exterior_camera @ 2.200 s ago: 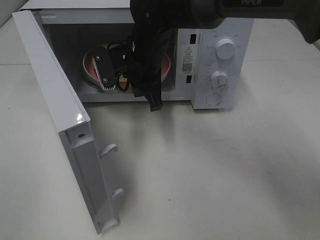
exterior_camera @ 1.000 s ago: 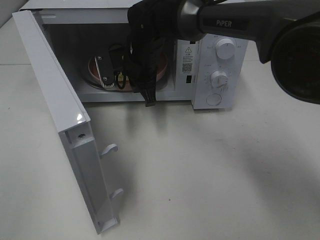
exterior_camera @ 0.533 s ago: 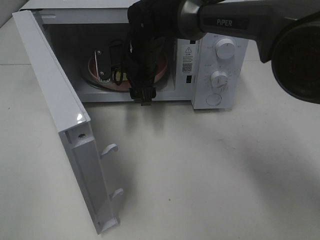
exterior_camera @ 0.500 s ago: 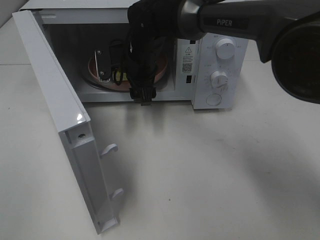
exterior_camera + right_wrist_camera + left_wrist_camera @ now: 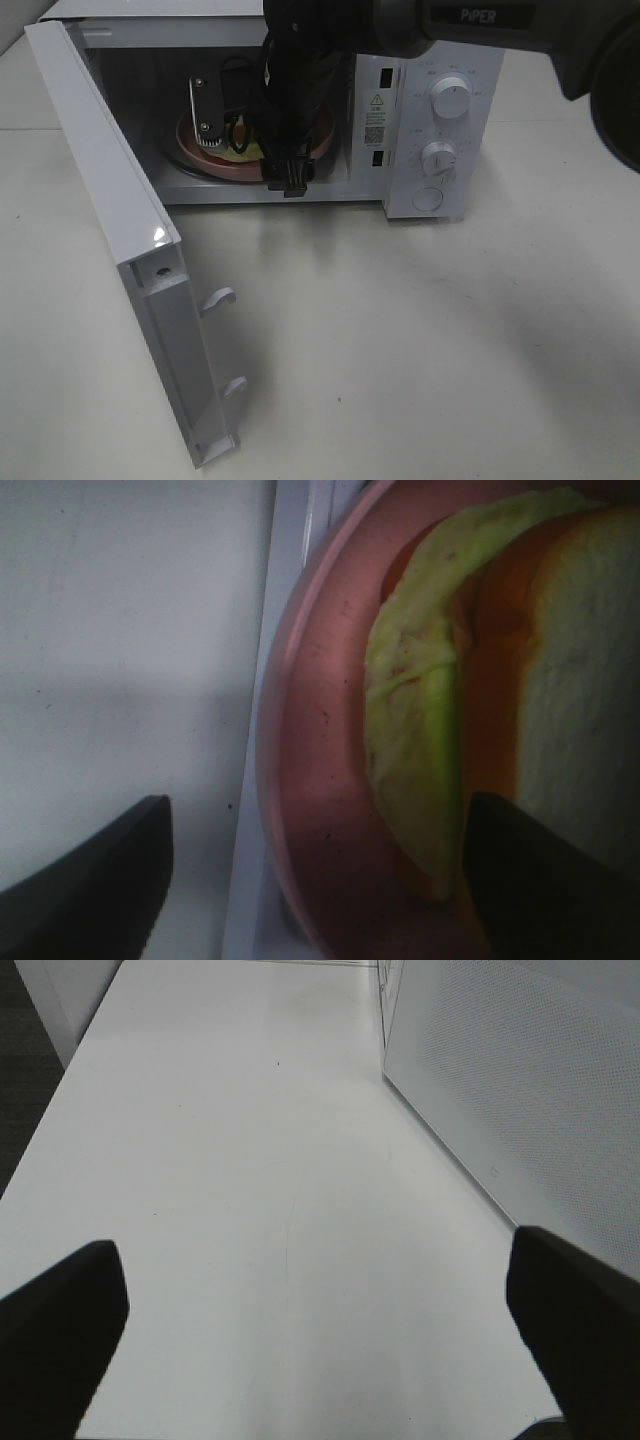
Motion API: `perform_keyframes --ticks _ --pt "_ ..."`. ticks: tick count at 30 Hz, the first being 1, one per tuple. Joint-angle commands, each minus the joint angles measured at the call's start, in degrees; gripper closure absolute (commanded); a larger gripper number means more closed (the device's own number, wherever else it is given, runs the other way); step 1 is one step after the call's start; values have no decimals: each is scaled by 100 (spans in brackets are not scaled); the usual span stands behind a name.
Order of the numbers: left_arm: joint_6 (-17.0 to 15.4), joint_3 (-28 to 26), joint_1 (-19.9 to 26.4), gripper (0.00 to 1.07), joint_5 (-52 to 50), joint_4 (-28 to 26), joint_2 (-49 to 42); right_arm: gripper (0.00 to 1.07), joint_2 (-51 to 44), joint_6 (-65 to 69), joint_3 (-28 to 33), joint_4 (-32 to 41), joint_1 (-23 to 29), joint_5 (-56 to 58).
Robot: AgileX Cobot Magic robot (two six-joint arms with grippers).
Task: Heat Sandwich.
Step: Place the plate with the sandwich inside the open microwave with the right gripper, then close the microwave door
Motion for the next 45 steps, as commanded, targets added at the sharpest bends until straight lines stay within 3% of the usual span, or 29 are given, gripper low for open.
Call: perform_keyframes --ticks 1,5,19,23,35,45 --pt "6 0 11 9 -29 -34 -92 31 -189 6 292 -29 0 -178" --pt "6 0 11 9 -29 -34 -92 31 -550 6 1014 -34 0 -561" --pt "6 0 11 9 -29 -34 -92 31 -1381 6 2361 -80 11 -1169" --pt "6 0 11 9 -29 -34 -92 31 -1902 258 3019 -80 11 -1318" --pt "6 0 11 9 -29 -34 -92 31 -2830 372 4114 -74 11 -1318" --pt "6 0 11 9 -29 -34 -92 31 -3713 1490 4996 -69 11 -1312"
